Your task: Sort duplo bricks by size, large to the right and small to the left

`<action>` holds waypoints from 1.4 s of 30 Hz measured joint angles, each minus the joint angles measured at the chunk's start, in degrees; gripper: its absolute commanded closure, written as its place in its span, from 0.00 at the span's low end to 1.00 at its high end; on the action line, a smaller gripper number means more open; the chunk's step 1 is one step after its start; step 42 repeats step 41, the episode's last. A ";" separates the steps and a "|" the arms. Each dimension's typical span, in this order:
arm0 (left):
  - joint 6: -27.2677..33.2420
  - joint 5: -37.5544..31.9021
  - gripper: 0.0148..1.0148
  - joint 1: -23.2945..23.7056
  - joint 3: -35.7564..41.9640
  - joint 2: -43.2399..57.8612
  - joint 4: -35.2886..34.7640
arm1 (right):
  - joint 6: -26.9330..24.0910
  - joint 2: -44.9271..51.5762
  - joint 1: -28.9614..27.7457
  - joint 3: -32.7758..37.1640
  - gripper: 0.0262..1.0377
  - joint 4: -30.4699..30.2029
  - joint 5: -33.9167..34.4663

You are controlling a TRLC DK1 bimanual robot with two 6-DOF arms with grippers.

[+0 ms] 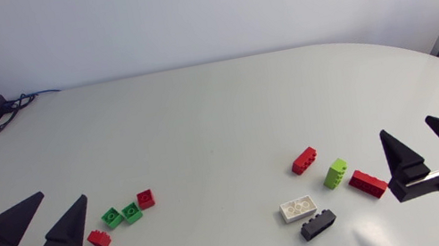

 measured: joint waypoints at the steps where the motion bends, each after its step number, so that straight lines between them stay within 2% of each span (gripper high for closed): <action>1: -0.02 0.00 0.03 0.00 0.00 0.00 0.00 | 0.00 0.02 0.00 0.00 0.04 0.00 0.00; 28: -0.02 0.00 0.03 0.00 0.00 0.00 0.00 | 0.00 0.00 0.00 0.00 0.04 0.00 0.00; 34: 0.00 0.00 0.03 0.00 0.00 0.00 0.00 | 6.99 0.00 0.92 0.00 0.04 -0.24 1.29; 42: 0.00 0.00 0.03 0.00 0.00 0.00 0.00 | 8.13 0.00 1.01 0.00 0.04 -0.26 1.36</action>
